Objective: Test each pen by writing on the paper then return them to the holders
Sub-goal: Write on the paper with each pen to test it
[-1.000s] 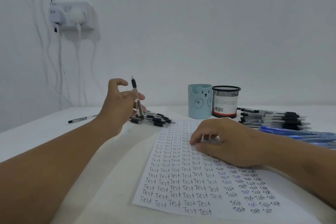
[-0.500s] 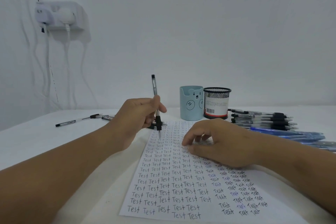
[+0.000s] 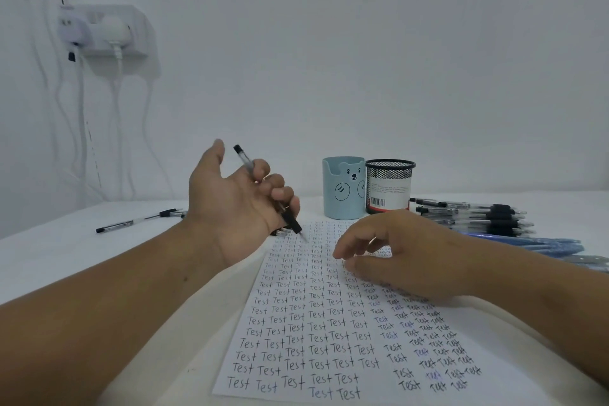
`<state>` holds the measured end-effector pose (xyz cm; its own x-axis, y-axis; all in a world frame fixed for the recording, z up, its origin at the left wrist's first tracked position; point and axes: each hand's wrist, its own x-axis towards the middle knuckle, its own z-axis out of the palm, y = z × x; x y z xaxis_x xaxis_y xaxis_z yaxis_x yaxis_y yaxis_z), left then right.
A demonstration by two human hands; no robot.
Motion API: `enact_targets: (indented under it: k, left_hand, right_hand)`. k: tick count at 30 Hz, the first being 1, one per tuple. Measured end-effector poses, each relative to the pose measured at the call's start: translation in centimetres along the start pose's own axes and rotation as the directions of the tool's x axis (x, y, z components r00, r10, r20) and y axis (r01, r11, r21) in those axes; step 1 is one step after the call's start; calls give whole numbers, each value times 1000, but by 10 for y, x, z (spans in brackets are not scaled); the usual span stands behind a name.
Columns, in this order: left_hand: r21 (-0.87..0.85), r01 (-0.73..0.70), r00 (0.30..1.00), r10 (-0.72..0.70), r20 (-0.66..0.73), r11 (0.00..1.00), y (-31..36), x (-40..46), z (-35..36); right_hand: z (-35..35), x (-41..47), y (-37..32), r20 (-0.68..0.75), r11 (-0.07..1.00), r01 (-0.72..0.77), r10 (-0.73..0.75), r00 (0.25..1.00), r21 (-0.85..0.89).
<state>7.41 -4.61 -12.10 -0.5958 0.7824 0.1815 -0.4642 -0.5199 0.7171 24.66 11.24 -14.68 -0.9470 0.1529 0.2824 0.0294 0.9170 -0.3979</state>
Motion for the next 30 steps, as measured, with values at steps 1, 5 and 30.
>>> enact_targets:
  k: [1, 5, 30]
  left_hand:
    - [2, -4, 1000, 4, 3, 1000, 1, 0, 0]
    - [38, -60, 998, 61, -16, 997, -2, -3, 7]
    - [676, -77, 931, -190, 312, 733, -43, -10, 18]
  right_hand:
    - [0, 0, 0, 0, 1000, -1, 1, 1000, 1]
    - [-1, -1, 1, -4, 1000, 0, 0, 1000, -10]
    - [-40, -19, -15, -119, 963, -186, 165, 979, -197]
